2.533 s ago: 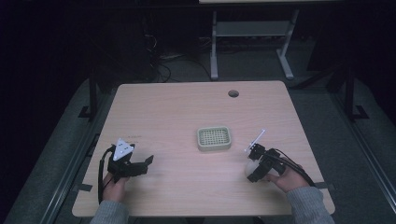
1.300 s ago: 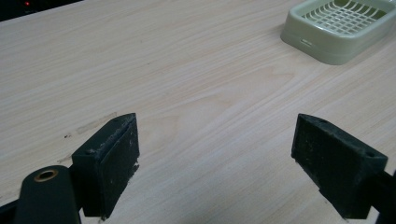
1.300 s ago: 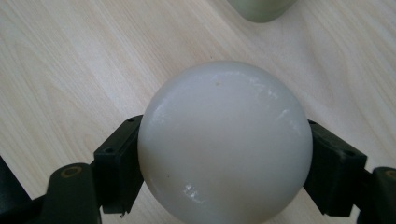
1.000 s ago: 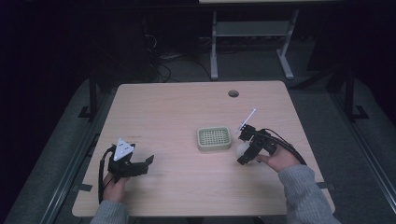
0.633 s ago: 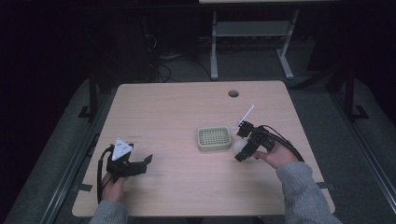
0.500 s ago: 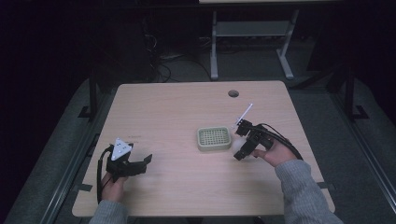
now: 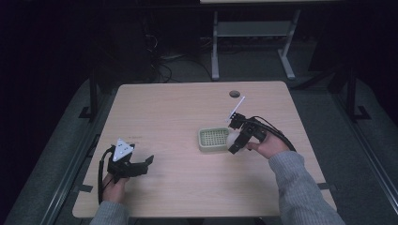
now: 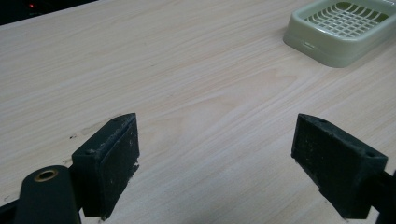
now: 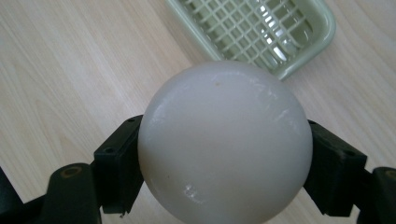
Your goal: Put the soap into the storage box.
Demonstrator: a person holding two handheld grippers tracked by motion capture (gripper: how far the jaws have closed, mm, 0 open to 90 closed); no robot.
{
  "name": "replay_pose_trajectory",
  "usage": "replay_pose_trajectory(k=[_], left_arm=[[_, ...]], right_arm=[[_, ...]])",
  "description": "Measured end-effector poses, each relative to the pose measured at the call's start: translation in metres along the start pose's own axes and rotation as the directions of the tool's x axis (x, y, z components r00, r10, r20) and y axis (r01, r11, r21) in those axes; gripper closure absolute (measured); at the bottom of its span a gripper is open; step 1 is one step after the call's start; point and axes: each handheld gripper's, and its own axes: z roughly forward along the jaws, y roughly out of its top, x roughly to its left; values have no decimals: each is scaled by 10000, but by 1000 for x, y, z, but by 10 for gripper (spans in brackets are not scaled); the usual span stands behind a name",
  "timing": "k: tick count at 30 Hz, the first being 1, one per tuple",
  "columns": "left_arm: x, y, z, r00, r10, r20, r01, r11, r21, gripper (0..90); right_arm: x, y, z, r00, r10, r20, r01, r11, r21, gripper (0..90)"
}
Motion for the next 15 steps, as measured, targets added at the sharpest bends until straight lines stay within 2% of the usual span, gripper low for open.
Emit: replay_pose_trajectory(k=[7,15], left_arm=[[0,0,0,10000,17,-6,-17,10000,8,148],[0,0,0,10000,15,-13,-15,10000,-8,148]], right_arm=[[0,15,1,10000,-80,-31,81,9997,229,233],[0,22,1,9998,-206,-30,207,9994,278,233]])
